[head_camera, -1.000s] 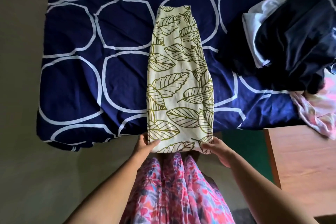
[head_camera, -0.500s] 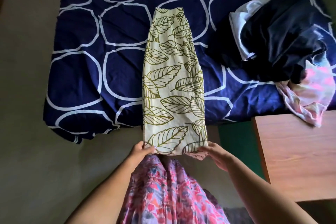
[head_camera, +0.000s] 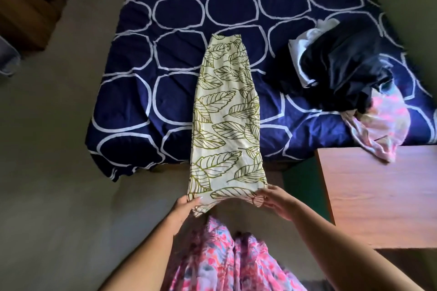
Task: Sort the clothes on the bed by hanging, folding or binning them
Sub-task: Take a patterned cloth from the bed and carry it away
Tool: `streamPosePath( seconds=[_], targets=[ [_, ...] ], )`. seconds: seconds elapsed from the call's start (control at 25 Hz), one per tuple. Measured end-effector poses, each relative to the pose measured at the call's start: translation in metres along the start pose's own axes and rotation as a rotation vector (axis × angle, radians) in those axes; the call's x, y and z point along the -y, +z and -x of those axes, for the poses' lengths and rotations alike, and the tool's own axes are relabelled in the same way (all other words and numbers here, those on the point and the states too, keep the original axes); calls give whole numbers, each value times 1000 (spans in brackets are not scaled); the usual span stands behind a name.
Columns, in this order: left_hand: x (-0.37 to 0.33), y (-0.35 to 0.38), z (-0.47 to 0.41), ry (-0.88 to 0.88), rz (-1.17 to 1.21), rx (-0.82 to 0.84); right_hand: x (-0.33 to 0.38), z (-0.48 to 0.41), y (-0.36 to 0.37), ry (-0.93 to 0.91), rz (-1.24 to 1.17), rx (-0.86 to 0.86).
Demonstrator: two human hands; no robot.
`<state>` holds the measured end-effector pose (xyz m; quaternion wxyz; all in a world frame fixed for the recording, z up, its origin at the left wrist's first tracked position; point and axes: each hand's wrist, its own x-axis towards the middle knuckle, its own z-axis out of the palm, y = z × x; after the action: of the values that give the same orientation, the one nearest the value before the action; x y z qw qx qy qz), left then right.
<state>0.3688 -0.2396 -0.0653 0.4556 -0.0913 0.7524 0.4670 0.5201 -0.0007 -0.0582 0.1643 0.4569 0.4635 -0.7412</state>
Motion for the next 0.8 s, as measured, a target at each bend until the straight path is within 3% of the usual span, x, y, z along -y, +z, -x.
streamPosePath(
  seconds=[0.24,0.4,0.6,0.8],
  targets=[
    [14,2,23,-13,85,-65,-19,23,2,-87,-50,-119],
    [15,5,22,-19,-12,-164,-21,32,9,-107,-120,-183],
    [37,-2,28,-169,-121,-38,-37,47,12,-15,269,-228],
    [63,-15,52,-550,-379,137,-75,62,8,413,712,28]
  ],
)
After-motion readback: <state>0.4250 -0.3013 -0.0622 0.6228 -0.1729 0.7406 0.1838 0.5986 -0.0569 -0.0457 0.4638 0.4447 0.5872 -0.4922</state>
